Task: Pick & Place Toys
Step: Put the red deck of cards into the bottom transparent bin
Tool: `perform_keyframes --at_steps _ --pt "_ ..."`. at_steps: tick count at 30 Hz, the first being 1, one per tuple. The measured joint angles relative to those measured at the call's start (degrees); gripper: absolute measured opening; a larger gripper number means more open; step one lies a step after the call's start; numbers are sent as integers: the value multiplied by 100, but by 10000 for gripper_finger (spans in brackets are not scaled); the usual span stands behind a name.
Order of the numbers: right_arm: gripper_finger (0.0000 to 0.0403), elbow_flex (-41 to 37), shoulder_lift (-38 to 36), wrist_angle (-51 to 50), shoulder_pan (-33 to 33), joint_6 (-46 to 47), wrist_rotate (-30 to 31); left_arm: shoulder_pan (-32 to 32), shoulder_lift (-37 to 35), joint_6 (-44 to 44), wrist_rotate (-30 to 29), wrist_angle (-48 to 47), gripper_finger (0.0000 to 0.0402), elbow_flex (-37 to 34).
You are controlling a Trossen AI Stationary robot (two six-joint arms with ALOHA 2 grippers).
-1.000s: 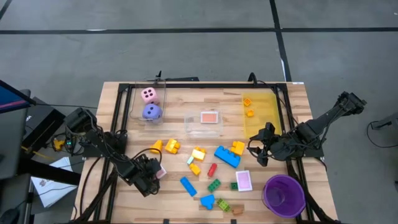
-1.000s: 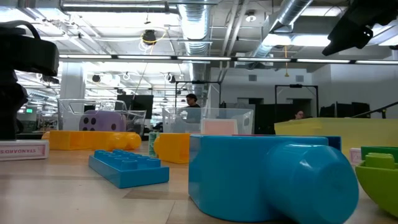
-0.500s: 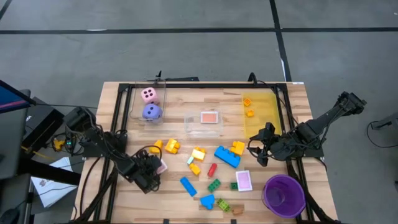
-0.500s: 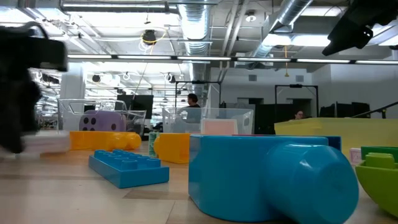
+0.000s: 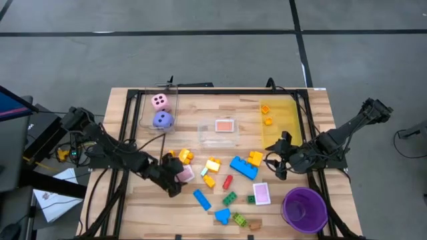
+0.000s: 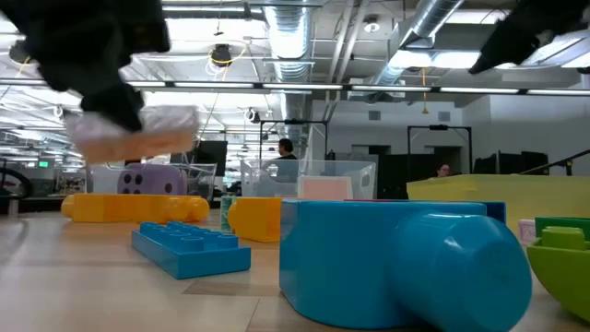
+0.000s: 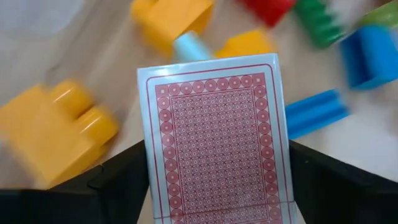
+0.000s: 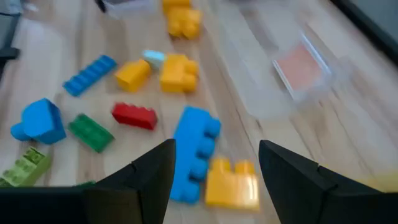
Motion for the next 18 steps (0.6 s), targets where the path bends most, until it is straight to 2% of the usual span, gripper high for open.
perform_keyframes --at_steps 4,7,11,14,16,18 --pt "223 0 421 1046 9 -1060 -18 199 -40 259 445 655 308 0" --pt "223 0 901 1920 3 -2024 -204 262 -40 392 755 1155 314 0" --pt "223 2 1660 3298 -21 -3613 -315 264 -42 405 835 1645 330 4" --pt "223 0 2190 4323 -51 -4593 -285 262 -44 332 888 1761 325 9" --pt "223 57 2467 4805 -114 -5025 -271 262 -44 199 891 1779 315 9" --pt "223 296 2711 4856 -203 -5140 -275 262 -44 47 892 1786 309 9"
